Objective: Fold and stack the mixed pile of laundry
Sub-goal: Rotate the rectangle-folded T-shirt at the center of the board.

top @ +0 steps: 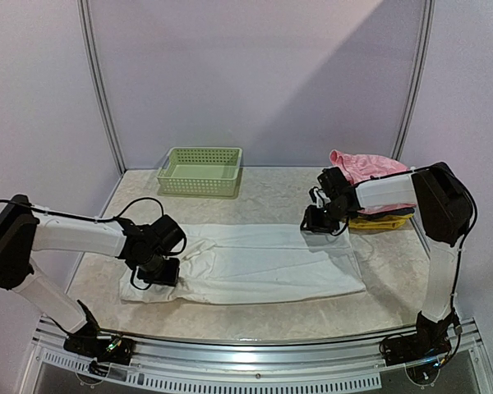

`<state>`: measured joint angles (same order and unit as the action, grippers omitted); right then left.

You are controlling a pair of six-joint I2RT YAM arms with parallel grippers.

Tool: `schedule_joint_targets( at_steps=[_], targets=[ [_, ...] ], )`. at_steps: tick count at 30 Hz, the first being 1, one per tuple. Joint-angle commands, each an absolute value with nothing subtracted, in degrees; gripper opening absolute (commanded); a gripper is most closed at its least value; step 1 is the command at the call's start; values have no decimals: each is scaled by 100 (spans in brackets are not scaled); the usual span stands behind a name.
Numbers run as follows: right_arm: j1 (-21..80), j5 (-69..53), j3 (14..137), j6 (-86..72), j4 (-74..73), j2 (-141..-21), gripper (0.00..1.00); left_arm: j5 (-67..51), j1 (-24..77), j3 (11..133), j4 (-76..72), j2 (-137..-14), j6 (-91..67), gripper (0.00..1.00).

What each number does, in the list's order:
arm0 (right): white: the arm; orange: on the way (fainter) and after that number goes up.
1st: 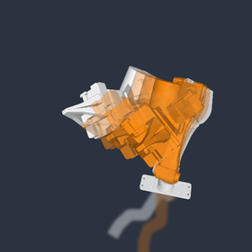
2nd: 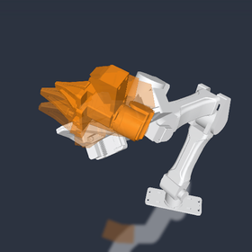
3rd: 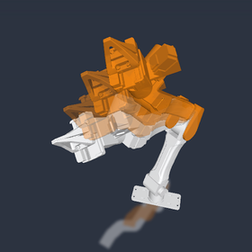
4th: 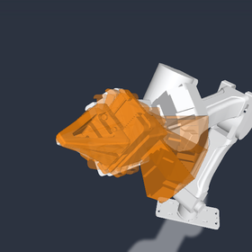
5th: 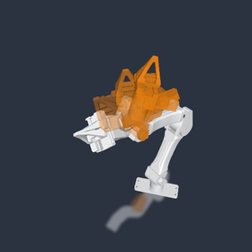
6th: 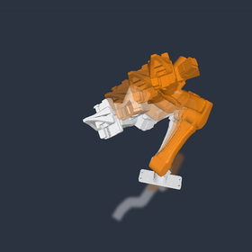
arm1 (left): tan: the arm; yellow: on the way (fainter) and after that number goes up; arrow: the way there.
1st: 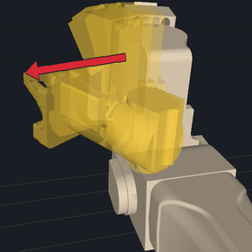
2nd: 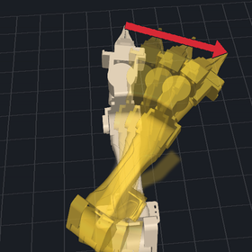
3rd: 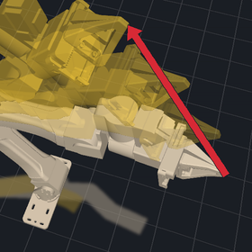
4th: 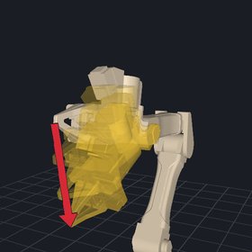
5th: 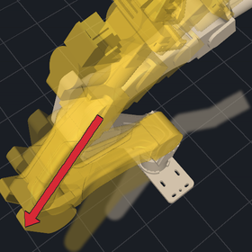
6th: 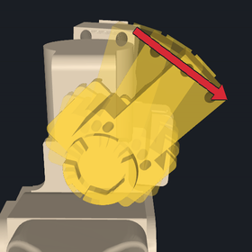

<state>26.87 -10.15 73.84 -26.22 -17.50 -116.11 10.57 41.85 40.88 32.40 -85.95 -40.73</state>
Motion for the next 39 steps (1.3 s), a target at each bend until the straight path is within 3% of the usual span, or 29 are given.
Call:
schedule_joint_targets(
  at_steps=[1,17,26,34,39],
  targets=[
    [2619,-738,7038,-2695,-2499,-11644,41,1146,3950,4023,2639,-9163,-3952,41],
    [2672,-750,6631,-2725,-2804,-11352,41,1077,2682,5570,2349,-10886,-2984,37],
    [3478,-1140,6575,-2540,-3279,-11218,41,1165,1889,6574,2772,-11433,-2740,37],
    [3844,-1375,6732,-2581,-3110,-11318,41,994,1528,6858,3043,-11291,-2930,36],
    [3946,-1531,6894,-2518,-3113,-11340,41,1066,1536,6278,2856,-10494,-3081,38]
  ],
)
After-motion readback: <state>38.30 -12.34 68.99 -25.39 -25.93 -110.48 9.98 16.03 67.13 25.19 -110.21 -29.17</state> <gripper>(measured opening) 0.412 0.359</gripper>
